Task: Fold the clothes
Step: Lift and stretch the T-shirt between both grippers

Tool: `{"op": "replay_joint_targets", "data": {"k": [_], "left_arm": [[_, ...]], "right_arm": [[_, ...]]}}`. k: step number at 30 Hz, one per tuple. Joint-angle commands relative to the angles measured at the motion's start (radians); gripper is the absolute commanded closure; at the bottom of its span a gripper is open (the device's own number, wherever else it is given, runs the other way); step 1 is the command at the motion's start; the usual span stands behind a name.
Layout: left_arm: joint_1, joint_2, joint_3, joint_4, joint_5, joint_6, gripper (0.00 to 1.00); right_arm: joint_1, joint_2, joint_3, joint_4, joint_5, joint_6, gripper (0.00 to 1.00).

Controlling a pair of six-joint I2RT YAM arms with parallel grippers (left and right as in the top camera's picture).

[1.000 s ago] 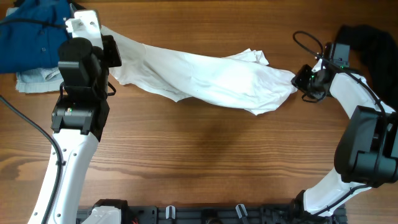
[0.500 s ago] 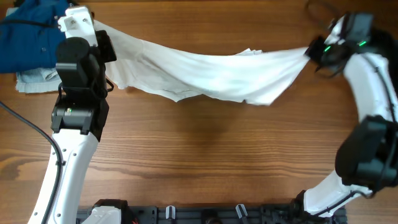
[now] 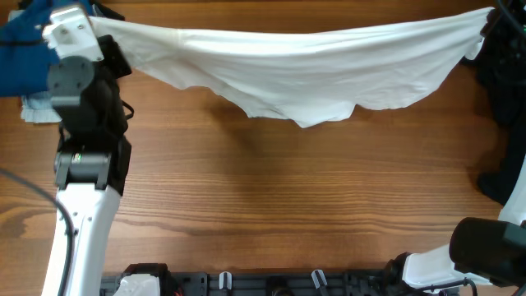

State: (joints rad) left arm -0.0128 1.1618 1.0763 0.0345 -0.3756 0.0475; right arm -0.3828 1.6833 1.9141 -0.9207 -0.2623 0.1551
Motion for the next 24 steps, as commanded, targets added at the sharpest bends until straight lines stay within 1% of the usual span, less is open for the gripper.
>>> {"op": "replay_joint_targets", "data": {"k": [1, 7, 11, 14, 18, 21, 24], "left_arm": [[0.011, -0.111, 0.005, 0.019, -0.034, -0.003, 0.96], [0.003, -0.256, 0.005, 0.012, -0.034, -0.003, 0.96], [-0.029, -0.372, 0.005, -0.037, -0.034, -0.003, 0.96], [-0.040, -0.414, 0.005, -0.092, -0.034, -0.003, 0.96], [-0.040, -0.398, 0.005, -0.185, -0.035, -0.003, 0.96], [-0.040, -0.320, 0.005, -0.232, -0.034, -0.003, 0.96], [-0.040, -0.219, 0.005, -0.233, -0.034, -0.003, 0.96]], "right_arm": [[-0.035, -0.088, 0.032, -0.014, -0.032, -0.023, 0.96], [-0.036, -0.196, 0.032, -0.062, -0.032, -0.025, 0.96], [-0.036, -0.262, 0.032, -0.133, -0.031, -0.031, 0.96], [-0.036, -0.278, 0.032, -0.174, -0.031, -0.050, 0.96], [-0.035, -0.249, 0.028, -0.192, -0.032, -0.065, 0.96], [-0.035, -0.161, 0.028, -0.189, -0.051, -0.097, 0.96], [-0.013, -0.047, 0.028, -0.165, -0.084, -0.111, 0.96]]}}
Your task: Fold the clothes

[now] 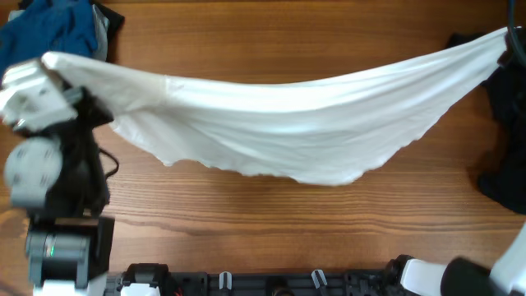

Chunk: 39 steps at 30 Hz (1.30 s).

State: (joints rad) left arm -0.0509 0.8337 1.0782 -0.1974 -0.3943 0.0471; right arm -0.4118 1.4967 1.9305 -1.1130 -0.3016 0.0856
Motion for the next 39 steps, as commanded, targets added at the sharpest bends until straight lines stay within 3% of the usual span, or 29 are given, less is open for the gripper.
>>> {"op": "replay_joint_targets", "data": {"k": [1, 7, 11, 16, 18, 19, 20, 21, 22, 29, 30, 34, 37, 39], "left_arm": [[-0.002, 0.137, 0.003, 0.000, -0.016, -0.003, 0.96], [-0.002, 0.411, 0.003, 0.088, -0.023, -0.003, 0.96], [-0.002, 0.578, 0.003, 0.210, -0.023, -0.003, 0.96], [-0.003, 0.701, 0.003, 0.284, -0.022, -0.042, 0.96], [-0.005, 0.719, 0.003, 0.280, -0.020, -0.063, 0.96], [-0.004, 0.719, 0.003, 0.280, -0.014, -0.063, 0.96], [-0.004, 0.720, 0.003, 0.281, -0.011, -0.063, 0.96], [-0.004, 0.720, 0.003, 0.282, -0.011, -0.063, 0.96], [-0.004, 0.720, 0.003, 0.283, -0.010, -0.063, 0.96], [-0.004, 0.720, 0.003, 0.265, -0.010, -0.063, 0.96], [-0.004, 0.719, 0.003, 0.260, -0.010, -0.063, 0.96], [-0.004, 0.719, 0.003, 0.233, 0.005, -0.063, 0.96], [-0.004, 0.719, 0.003, 0.216, 0.021, -0.063, 0.96], [-0.004, 0.719, 0.003, 0.208, 0.020, -0.063, 0.96]], "right_arm": [[0.025, 0.171, 0.011, 0.039, -0.045, -0.042, 0.96], [0.116, 0.460, 0.011, 0.267, -0.053, -0.021, 0.96], [0.178, 0.618, 0.012, 0.563, -0.060, 0.050, 0.96], [0.230, 0.675, 0.012, 0.889, -0.051, 0.083, 0.96], [0.244, 0.674, 0.015, 0.944, -0.029, 0.105, 0.96], [0.248, 0.674, 0.015, 0.943, -0.029, 0.105, 0.90], [0.252, 0.674, 0.014, 0.926, -0.029, 0.103, 0.45], [0.255, 0.674, 0.014, 0.903, -0.029, 0.099, 0.07], [0.255, 0.674, 0.014, 0.870, -0.029, 0.098, 0.00], [0.256, 0.515, 0.014, 0.454, -0.039, 0.101, 0.00], [0.259, 0.460, 0.014, 0.298, -0.074, 0.097, 0.00], [0.289, 0.425, -0.001, -0.032, -0.077, 0.097, 0.00], [0.337, 0.425, -0.106, -0.113, -0.058, 0.099, 0.07], [0.394, 0.425, -0.251, -0.069, -0.058, 0.116, 0.11]]}}
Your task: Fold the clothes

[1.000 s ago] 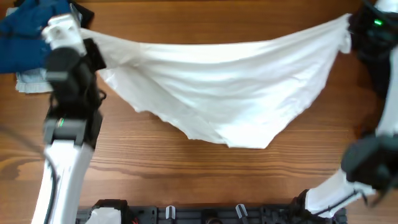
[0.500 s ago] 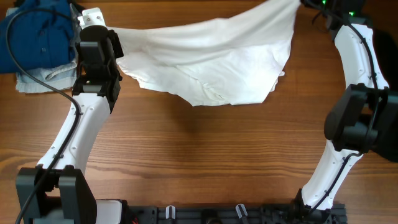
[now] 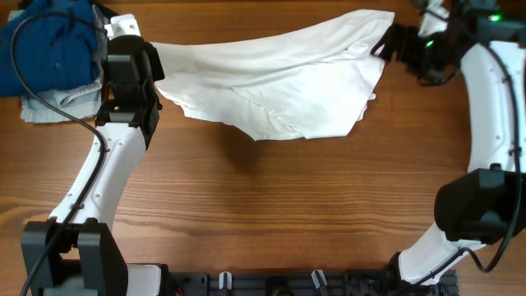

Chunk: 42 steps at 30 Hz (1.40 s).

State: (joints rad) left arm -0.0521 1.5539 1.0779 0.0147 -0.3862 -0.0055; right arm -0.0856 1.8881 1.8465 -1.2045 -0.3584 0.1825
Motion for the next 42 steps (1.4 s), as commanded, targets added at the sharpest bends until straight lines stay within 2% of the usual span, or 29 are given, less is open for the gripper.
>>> {"op": "replay_joint_targets", "data": {"k": [1, 5, 7, 10, 15, 17, 24, 32, 34, 35, 36, 42], "left_arm": [[-0.003, -0.001, 0.003, -0.009, 0.012, -0.010, 0.96], [-0.003, -0.001, 0.003, -0.022, 0.012, -0.010, 0.96], [-0.003, -0.001, 0.003, -0.022, 0.012, -0.010, 0.96], [-0.003, -0.001, 0.003, -0.024, 0.012, -0.010, 0.96], [-0.003, -0.001, 0.003, -0.034, 0.012, -0.010, 0.96], [-0.003, -0.001, 0.003, -0.034, 0.013, -0.010, 0.96], [-0.003, -0.001, 0.003, -0.034, 0.015, -0.010, 0.96], [-0.003, -0.001, 0.003, -0.034, 0.015, -0.010, 0.96], [-0.003, -0.001, 0.003, -0.034, 0.015, -0.010, 0.96], [-0.003, -0.001, 0.003, -0.034, 0.014, -0.010, 0.96], [-0.002, -0.001, 0.003, -0.034, 0.014, -0.010, 0.96], [-0.002, -0.001, 0.003, -0.034, 0.014, -0.010, 0.96]], "right_arm": [[0.090, 0.034, -0.219, 0.051, -0.002, 0.036, 0.12], [0.192, 0.034, -0.450, 0.246, 0.005, 0.101, 0.19], [0.229, 0.034, -0.523, 0.331, 0.082, 0.135, 0.23], [0.272, 0.034, -0.594, 0.403, 0.233, 0.190, 0.24], [0.286, 0.034, -0.635, 0.435, 0.351, 0.222, 0.26], [0.286, 0.034, -0.676, 0.501, 0.403, 0.240, 0.28], [0.286, 0.036, -0.753, 0.631, 0.289, 0.235, 0.38], [0.290, 0.030, -0.753, 0.636, 0.153, 0.193, 0.67], [0.290, 0.024, -0.753, 0.625, 0.135, 0.185, 0.78], [0.290, 0.018, -0.753, 0.615, 0.135, 0.184, 0.91], [0.290, 0.010, -0.753, 0.612, 0.136, 0.184, 0.96], [0.288, -0.157, -0.753, 0.612, 0.160, 0.183, 0.96]]}}
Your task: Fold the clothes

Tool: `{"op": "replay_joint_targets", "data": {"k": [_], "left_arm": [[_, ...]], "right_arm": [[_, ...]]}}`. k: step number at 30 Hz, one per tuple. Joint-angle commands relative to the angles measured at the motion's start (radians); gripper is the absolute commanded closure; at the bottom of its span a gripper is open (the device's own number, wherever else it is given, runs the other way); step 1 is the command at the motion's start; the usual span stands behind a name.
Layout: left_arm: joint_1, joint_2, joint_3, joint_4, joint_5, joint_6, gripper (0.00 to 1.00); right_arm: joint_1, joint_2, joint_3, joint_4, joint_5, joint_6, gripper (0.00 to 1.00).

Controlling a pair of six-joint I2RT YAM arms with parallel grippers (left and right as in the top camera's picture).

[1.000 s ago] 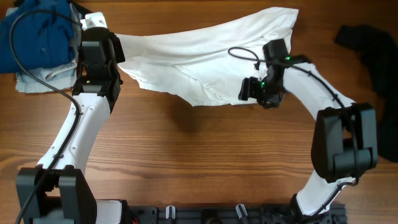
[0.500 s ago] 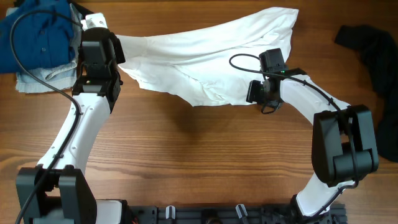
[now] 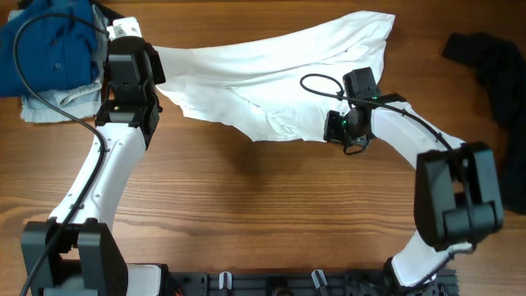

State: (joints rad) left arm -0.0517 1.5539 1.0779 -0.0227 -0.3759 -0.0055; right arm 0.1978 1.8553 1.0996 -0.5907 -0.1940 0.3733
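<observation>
A white garment (image 3: 279,74) lies rumpled and spread on the wooden table (image 3: 263,214) at the back centre. My left gripper (image 3: 154,72) is at the garment's left edge, where the cloth rises up to it, so it looks shut on that edge; the wrist hides the fingers. My right gripper (image 3: 343,130) points down at the garment's lower right edge, under its own wrist, so its jaws do not show. The garment's upper right corner (image 3: 380,23) lies free on the table.
A pile of blue clothes (image 3: 41,45) sits at the back left on a pale folded cloth (image 3: 45,105). A black garment (image 3: 493,74) lies at the right edge. The arm bases stand along the front edge.
My right gripper has let go of the garment's upper right corner and now sits at its lower right edge. The left arm and the garment have barely changed.
The white garment first hung stretched between both grippers across the back of the table. Then it was held stretched nearer the front. Then it lay at the back centre with a gripper at each end. Now only the left gripper stays at its end.
</observation>
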Motion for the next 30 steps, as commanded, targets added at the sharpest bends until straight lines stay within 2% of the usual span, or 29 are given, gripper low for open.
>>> {"op": "replay_joint_targets", "data": {"k": [1, 8, 16, 20, 26, 30], "left_arm": [[-0.003, -0.002, 0.003, 0.003, 0.004, -0.010, 0.96], [-0.003, -0.005, 0.003, 0.004, -0.004, -0.010, 0.96], [-0.003, -0.012, 0.004, 0.009, -0.004, -0.010, 0.96], [-0.003, -0.122, 0.040, 0.010, -0.026, -0.009, 0.96], [-0.033, -0.446, 0.075, 0.012, -0.025, -0.009, 0.96], [-0.043, -0.644, 0.076, 0.074, -0.012, 0.002, 0.96]], "right_arm": [[0.003, -0.171, -0.005, -0.003, 0.003, -0.008, 0.96], [-0.035, -0.436, 0.029, -0.067, 0.112, -0.033, 0.96], [-0.109, -0.481, 0.054, -0.082, 0.117, -0.086, 0.96], [-0.161, -0.489, 0.207, -0.107, 0.119, -0.129, 0.96], [-0.258, -0.492, 0.581, -0.207, 0.119, -0.216, 0.96], [-0.303, -0.492, 0.812, -0.308, 0.120, -0.243, 0.96]]}}
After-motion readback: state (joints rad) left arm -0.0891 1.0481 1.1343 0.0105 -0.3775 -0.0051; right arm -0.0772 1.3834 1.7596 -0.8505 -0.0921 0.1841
